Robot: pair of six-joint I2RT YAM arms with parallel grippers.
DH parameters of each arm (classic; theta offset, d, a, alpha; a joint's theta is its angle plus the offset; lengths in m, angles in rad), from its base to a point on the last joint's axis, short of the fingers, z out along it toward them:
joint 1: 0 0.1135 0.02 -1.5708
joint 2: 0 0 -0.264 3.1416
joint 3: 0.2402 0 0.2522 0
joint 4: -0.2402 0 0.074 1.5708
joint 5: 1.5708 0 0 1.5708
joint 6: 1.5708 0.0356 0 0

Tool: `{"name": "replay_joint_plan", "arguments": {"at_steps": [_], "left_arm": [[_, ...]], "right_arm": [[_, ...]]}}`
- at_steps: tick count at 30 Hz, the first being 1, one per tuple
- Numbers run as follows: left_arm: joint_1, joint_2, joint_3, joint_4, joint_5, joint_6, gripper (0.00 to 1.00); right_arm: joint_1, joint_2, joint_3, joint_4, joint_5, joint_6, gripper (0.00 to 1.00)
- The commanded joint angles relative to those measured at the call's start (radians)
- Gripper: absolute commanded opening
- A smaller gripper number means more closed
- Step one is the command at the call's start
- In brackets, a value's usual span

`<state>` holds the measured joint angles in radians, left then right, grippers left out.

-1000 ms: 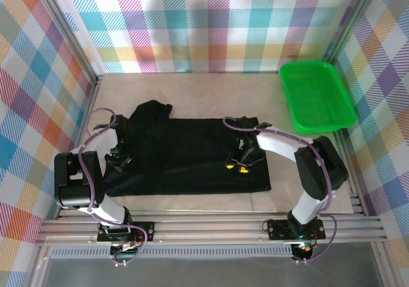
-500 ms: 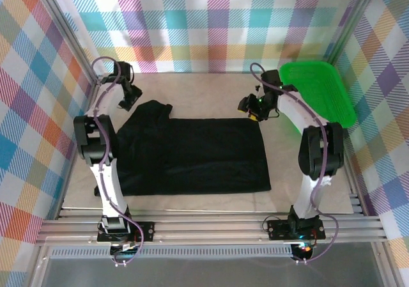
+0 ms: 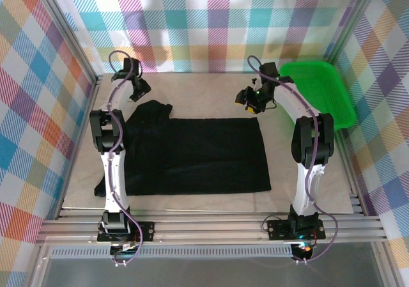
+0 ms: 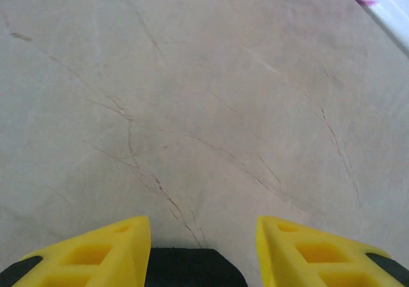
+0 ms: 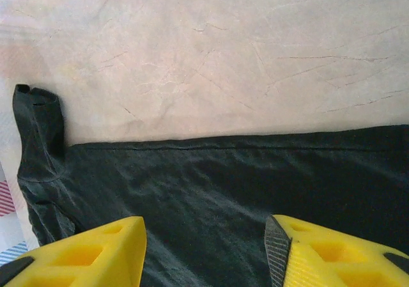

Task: Fold and stack the t-shirts

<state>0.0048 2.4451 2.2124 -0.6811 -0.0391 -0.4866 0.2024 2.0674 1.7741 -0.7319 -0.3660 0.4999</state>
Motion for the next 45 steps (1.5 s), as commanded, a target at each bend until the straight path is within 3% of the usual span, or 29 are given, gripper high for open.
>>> {"name": "replay_joint_plan", "arguments": {"at_steps": [1, 5, 16, 19, 22, 24, 29, 32, 45], "left_arm": [[-0.031, 0.020, -0.002, -0.034, -0.037, 0.154, 0.49], [-0.055, 0.037, 0.001, -0.066, -0.115, 0.183, 0.52], [-0.073, 0.116, 0.072, -0.177, -0.114, 0.145, 0.49], [-0.075, 0.140, 0.106, -0.246, -0.140, 0.126, 0.38], [-0.074, 0.128, 0.105, -0.261, -0.153, 0.115, 0.10], [-0.074, 0.101, 0.098, -0.257, -0.161, 0.100, 0.01], [-0.077, 0.020, 0.087, -0.249, -0.191, 0.072, 0.00], [-0.077, -0.034, 0.067, -0.233, -0.197, 0.063, 0.00], [-0.077, -0.144, -0.010, -0.237, -0.166, 0.063, 0.00]], "right_arm": [[-0.006, 0.023, 0.028, -0.031, -0.034, -0.022, 0.53], [-0.006, 0.030, 0.037, -0.034, -0.042, -0.022, 0.53], [-0.007, 0.034, 0.031, -0.034, -0.042, -0.020, 0.54], [-0.010, 0.036, 0.031, -0.039, -0.012, -0.010, 0.54], [-0.017, 0.041, 0.032, -0.045, 0.039, 0.012, 0.52], [-0.021, 0.053, 0.041, -0.070, 0.118, 0.038, 0.50], [-0.025, 0.110, 0.107, -0.173, 0.336, 0.087, 0.42], [-0.024, 0.154, 0.151, -0.233, 0.401, 0.098, 0.40], [-0.024, 0.282, 0.199, -0.215, 0.375, 0.028, 0.33]]}}
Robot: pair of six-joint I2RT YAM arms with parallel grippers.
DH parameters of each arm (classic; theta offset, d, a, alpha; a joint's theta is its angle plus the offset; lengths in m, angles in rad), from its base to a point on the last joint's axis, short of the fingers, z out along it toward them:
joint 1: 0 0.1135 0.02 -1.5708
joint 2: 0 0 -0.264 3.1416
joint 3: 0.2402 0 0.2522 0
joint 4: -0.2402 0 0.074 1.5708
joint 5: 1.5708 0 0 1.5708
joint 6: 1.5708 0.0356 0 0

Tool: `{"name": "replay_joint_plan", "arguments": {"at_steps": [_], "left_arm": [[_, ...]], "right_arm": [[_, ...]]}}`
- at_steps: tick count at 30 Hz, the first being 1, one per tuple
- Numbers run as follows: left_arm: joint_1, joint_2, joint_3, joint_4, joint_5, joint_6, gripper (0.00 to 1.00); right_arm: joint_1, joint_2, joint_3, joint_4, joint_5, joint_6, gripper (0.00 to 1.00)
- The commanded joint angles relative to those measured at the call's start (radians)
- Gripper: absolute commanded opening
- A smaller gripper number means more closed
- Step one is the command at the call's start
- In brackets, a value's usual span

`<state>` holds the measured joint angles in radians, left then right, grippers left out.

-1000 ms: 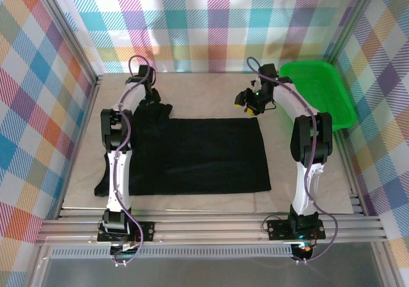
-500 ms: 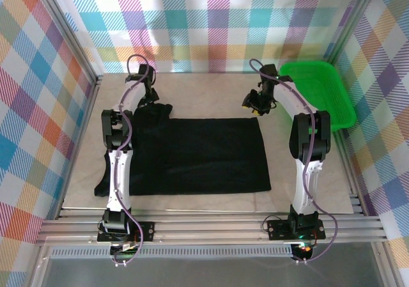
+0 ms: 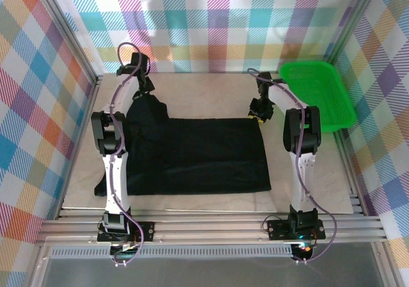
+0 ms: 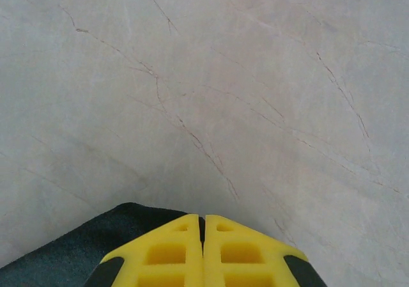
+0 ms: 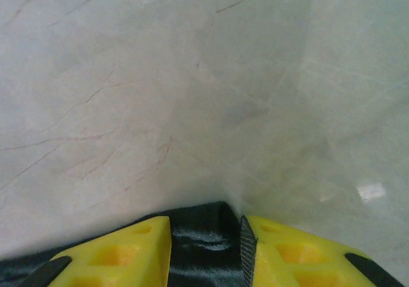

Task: Fold and stack the t-shirts

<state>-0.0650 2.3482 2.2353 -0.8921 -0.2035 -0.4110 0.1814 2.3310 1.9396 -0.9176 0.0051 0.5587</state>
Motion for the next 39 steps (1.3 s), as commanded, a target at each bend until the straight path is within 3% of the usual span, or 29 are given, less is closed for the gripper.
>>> {"name": "replay_joint_plan", "arguments": {"at_steps": [1, 6, 14, 26, 39], "left_arm": [[-0.008, -0.056, -0.044, -0.024, 0.000, -0.013, 0.00], [-0.008, -0.094, -0.099, -0.012, 0.012, -0.019, 0.00], [-0.007, -0.185, -0.220, 0.008, 0.031, -0.028, 0.00], [-0.007, -0.456, -0.518, 0.069, 0.062, -0.070, 0.00], [-0.007, -0.834, -0.908, 0.034, 0.008, -0.147, 0.00]], "right_arm": [[-0.003, 0.022, 0.037, -0.030, 0.003, -0.035, 0.32], [-0.003, 0.028, 0.039, -0.030, 0.006, -0.068, 0.25], [-0.002, 0.011, 0.037, -0.020, 0.004, -0.151, 0.00], [0.003, -0.155, -0.077, 0.071, -0.048, -0.203, 0.00], [0.019, -0.402, -0.363, 0.147, -0.071, -0.187, 0.00]]}}
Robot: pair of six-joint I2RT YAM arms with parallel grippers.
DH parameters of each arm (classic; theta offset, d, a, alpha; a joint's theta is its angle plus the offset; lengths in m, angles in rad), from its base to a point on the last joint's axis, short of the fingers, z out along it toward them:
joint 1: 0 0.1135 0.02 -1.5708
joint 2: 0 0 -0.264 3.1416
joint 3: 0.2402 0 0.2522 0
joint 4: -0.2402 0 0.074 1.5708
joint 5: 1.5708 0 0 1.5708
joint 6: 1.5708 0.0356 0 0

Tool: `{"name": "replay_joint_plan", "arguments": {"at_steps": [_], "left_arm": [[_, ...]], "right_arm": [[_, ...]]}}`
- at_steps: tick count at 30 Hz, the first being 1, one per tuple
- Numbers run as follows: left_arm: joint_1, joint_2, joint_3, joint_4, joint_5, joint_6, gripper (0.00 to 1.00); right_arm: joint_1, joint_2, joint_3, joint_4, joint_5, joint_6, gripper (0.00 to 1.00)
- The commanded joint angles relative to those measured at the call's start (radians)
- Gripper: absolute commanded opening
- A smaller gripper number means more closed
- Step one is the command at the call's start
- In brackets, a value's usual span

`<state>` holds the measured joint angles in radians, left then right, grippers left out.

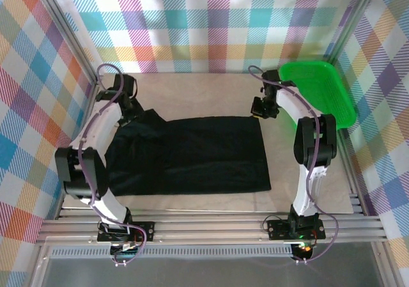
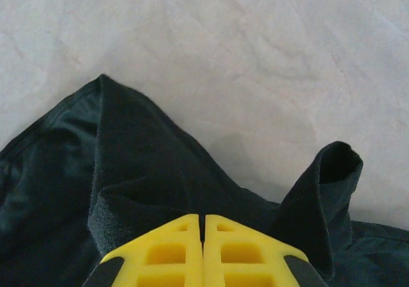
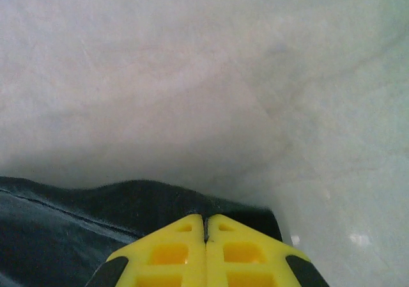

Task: Fold and stack the t-shirts

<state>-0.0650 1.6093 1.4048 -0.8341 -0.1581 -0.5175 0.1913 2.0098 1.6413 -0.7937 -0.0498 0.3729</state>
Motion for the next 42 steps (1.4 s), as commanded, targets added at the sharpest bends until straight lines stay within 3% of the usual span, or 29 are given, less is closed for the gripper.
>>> {"name": "replay_joint_plan", "arguments": {"at_steps": [1, 10, 15, 24, 42], "left_arm": [[-0.007, -0.133, -0.114, -0.023, -0.041, -0.045, 0.00], [-0.007, -0.459, -0.427, -0.121, -0.084, -0.149, 0.00], [-0.007, -0.551, -0.534, -0.158, -0.090, -0.217, 0.00], [-0.007, -0.570, -0.575, -0.169, -0.097, -0.232, 0.00], [-0.007, -0.523, -0.596, -0.135, -0.095, -0.223, 0.00]], "right_arm": [[0.011, -0.104, -0.090, 0.028, -0.013, 0.006, 0.00], [0.030, -0.317, -0.428, 0.056, 0.003, 0.086, 0.00], [0.029, -0.373, -0.547, 0.067, 0.012, 0.100, 0.00], [0.031, -0.468, -0.593, 0.030, 0.066, 0.109, 0.00], [0.059, -0.514, -0.739, 0.037, 0.037, 0.196, 0.00]]}}
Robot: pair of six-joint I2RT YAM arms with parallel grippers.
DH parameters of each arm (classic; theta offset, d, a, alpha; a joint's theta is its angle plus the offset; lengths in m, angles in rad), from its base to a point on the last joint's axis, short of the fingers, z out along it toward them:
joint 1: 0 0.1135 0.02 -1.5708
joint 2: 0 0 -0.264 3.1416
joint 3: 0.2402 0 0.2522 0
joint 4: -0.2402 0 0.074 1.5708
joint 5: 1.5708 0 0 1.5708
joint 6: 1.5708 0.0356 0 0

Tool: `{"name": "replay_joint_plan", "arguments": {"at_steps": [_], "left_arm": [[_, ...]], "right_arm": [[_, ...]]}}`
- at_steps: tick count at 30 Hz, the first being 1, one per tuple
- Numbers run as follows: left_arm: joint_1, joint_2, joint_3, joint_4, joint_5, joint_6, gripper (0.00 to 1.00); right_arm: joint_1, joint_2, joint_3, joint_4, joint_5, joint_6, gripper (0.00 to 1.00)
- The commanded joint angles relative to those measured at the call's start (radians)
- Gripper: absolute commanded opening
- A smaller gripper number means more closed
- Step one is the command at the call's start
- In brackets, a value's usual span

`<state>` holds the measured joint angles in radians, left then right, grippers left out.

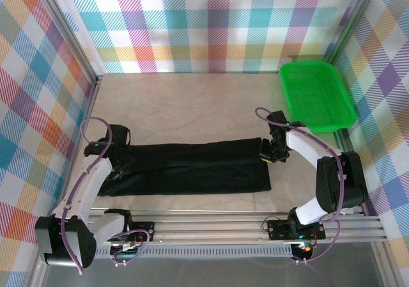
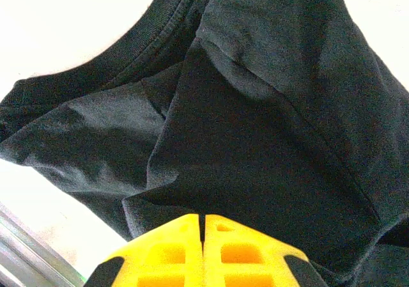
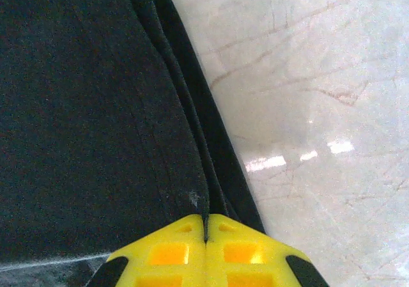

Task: Fold and stack the t-shirts

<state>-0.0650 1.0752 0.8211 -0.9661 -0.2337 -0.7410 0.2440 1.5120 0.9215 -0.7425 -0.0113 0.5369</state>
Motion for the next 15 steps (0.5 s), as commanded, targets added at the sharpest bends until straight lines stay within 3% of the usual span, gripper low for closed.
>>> {"name": "replay_joint_plan", "arguments": {"at_steps": [1, 11, 13, 15], "left_arm": [[-0.007, 0.015, -0.014, -0.001, -0.020, 0.001, 0.00], [-0.008, 0.069, -0.047, 0.046, 0.005, 0.002, 0.00], [-0.008, 0.079, -0.047, 0.053, 0.021, 0.006, 0.00], [-0.009, 0.084, -0.037, 0.053, 0.047, 0.018, 0.03]], "right_arm": [[0.006, -0.017, -0.022, -0.021, 0.001, 0.036, 0.00], [0.007, -0.030, -0.046, -0.025, 0.023, 0.056, 0.02], [0.006, -0.051, -0.042, -0.037, 0.052, 0.065, 0.23], [0.006, -0.088, -0.038, -0.047, 0.078, 0.069, 0.33]]}}
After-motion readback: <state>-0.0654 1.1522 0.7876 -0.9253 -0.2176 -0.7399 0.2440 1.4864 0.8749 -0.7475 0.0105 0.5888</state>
